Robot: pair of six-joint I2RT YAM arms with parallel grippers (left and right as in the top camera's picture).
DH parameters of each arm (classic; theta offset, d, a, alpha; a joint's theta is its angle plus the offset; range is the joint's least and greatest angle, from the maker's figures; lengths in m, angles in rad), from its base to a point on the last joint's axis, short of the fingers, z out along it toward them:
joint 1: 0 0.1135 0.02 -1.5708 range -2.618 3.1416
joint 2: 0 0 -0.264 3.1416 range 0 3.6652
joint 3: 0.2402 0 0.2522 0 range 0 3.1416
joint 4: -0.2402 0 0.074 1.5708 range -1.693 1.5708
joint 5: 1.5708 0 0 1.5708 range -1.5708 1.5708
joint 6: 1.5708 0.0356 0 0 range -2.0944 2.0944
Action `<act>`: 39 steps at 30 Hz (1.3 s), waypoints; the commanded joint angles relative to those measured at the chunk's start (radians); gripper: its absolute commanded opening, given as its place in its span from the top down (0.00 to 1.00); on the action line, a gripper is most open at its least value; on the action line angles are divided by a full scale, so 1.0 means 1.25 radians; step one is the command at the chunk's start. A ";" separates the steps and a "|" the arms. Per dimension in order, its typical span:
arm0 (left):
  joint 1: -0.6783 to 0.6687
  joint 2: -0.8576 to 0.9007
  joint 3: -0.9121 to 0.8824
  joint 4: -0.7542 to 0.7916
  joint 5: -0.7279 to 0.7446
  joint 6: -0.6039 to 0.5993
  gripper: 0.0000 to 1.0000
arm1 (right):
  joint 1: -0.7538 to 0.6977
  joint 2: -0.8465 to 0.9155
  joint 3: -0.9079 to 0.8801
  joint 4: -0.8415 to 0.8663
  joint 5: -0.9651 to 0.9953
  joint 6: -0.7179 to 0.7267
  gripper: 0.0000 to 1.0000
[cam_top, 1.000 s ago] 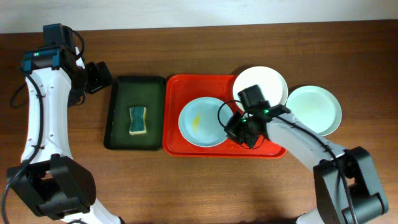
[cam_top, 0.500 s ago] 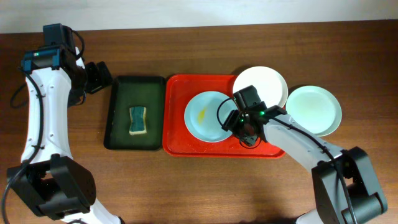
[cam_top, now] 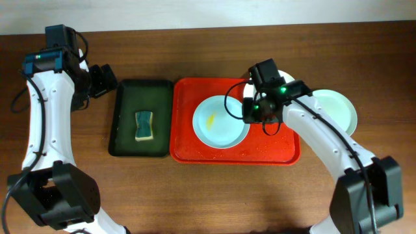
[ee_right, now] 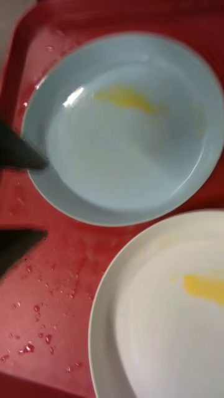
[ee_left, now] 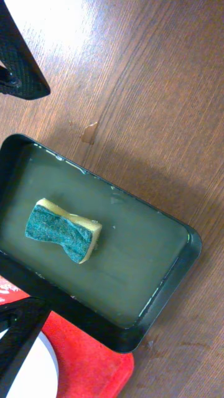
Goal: Clean dirty plates on tray and stack at the side
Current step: 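Grip the light blue plate rim and drag it left onto the tray center, then lower the left gripper into the black tray onto the sponge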
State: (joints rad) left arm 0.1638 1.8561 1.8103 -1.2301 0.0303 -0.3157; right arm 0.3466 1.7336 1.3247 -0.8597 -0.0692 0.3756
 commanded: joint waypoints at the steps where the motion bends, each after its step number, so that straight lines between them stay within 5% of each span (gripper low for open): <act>1: -0.005 0.003 0.001 0.002 0.006 -0.011 0.01 | 0.000 0.042 -0.026 0.026 0.027 0.006 0.75; 17: -0.005 0.003 0.001 0.002 0.006 -0.011 0.01 | 0.000 0.150 -0.073 0.115 0.032 0.063 0.75; 39: -0.005 0.003 0.001 0.002 0.006 -0.011 0.01 | 0.001 0.150 -0.103 0.172 0.032 0.063 0.92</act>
State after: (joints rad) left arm 0.1638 1.8561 1.8103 -1.2297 0.0303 -0.3157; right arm 0.3466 1.9110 1.2079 -0.6487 -0.0448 0.4473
